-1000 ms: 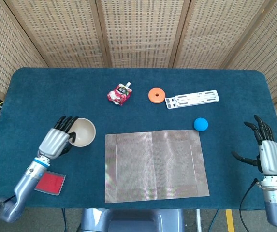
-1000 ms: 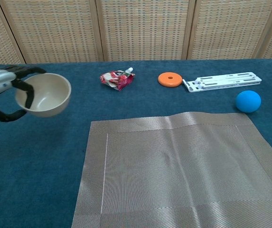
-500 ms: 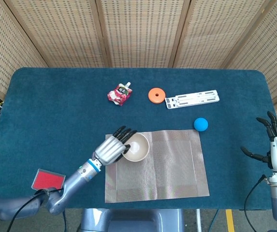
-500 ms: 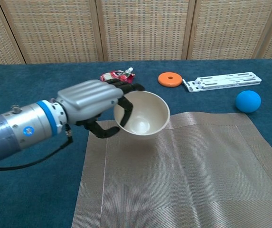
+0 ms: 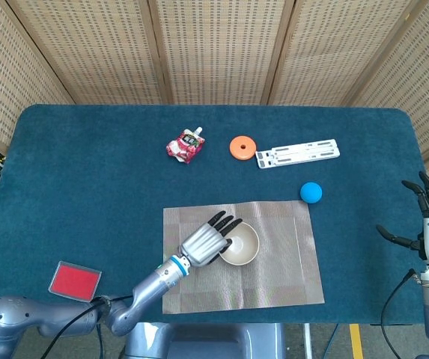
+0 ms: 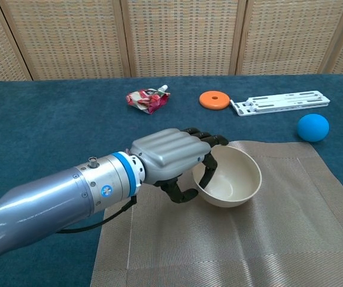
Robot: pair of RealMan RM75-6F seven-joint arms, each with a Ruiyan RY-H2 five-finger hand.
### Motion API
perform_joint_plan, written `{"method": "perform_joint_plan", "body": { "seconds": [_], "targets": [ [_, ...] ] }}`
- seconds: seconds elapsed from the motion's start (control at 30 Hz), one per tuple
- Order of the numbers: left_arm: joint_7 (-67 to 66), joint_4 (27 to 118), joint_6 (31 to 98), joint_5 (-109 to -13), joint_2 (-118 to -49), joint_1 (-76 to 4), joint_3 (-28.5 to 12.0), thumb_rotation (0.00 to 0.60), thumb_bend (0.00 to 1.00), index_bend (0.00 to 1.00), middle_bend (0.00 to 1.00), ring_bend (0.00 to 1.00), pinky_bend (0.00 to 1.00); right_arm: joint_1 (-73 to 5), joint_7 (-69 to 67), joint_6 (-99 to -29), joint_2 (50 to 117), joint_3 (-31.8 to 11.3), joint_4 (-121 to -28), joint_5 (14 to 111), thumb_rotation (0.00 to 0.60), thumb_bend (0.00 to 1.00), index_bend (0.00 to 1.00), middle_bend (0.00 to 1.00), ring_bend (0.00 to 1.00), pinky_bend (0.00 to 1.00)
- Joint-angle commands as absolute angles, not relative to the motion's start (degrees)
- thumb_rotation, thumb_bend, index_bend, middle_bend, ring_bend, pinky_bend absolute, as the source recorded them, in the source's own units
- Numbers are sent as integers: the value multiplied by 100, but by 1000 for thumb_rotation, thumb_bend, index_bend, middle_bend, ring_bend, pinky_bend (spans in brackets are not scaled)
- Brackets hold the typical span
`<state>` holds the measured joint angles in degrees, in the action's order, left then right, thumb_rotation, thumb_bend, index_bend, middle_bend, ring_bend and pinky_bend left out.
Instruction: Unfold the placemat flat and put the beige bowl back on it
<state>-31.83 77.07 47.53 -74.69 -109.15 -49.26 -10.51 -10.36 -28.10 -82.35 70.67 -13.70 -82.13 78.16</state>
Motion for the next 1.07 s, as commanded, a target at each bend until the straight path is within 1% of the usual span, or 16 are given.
{"method": "perform_joint_plan", "body": {
  "seconds": [0.03, 0.07, 0.17, 0.27, 0.47, 0.57, 0.63, 0.8, 0.93, 1.07],
  "targets": [
    [-3343, 7916, 4856, -7324, -10730, -4877, -1025, 600, 42, 333, 0, 0, 0, -1030, -2798, -8256, 7068, -1366, -8225, 7836, 600, 227, 200, 0, 0, 0],
    [-3387, 8028, 4917, -7288, -10624, -4843, -1019, 600, 15, 273, 0, 0, 0, -1026, -2786, -8271, 7067, -1360, -8233, 7854, 600, 227, 200, 0, 0, 0],
    [-3386, 8323, 5112, -7259, -10333, -4729, -1001, 600, 0, 151, 0, 0, 0, -1023, -2746, -8304, 7076, -1347, -8247, 7898, 600, 227, 200, 0, 0, 0],
    [-3376, 8596, 5371, -7276, -9991, -4562, -942, 600, 0, 94, 0, 0, 0, -1012, -2715, -8343, 7072, -1342, -8271, 7926, 600, 226, 200, 0, 0, 0],
    [-3246, 9041, 6099, -7426, -9363, -4058, -743, 600, 0, 79, 0, 0, 0, -1000, -2579, -8386, 7063, -1302, -8303, 7994, 600, 223, 200, 0, 0, 0],
    [-3029, 9235, 6721, -7634, -8883, -3603, -549, 600, 0, 82, 0, 0, 0, -1024, -2424, -8267, 7001, -1175, -8344, 8103, 600, 190, 189, 0, 0, 0],
    [-2765, 9241, 7146, -7842, -8588, -3292, -403, 600, 0, 83, 0, 0, 0, -1050, -2266, -8133, 6928, -1072, -8410, 8163, 600, 165, 176, 0, 0, 0],
    [-2022, 9128, 8170, -8118, -7918, -2441, -83, 600, 0, 81, 0, 0, 0, -1137, -1540, -7755, 6699, -767, -8646, 8332, 600, 139, 137, 0, 0, 0],
    [-1608, 9067, 8639, -8201, -7603, -1973, 64, 600, 0, 74, 0, 0, 0, -1147, -1077, -7629, 6571, -670, -8926, 8302, 600, 123, 113, 0, 0, 0],
    [-1288, 8944, 9018, -8216, -7392, -1538, 178, 600, 0, 69, 0, 0, 0, -1105, -625, -7771, 6608, -650, -9022, 8313, 600, 119, 102, 0, 0, 0]
  ]
}}
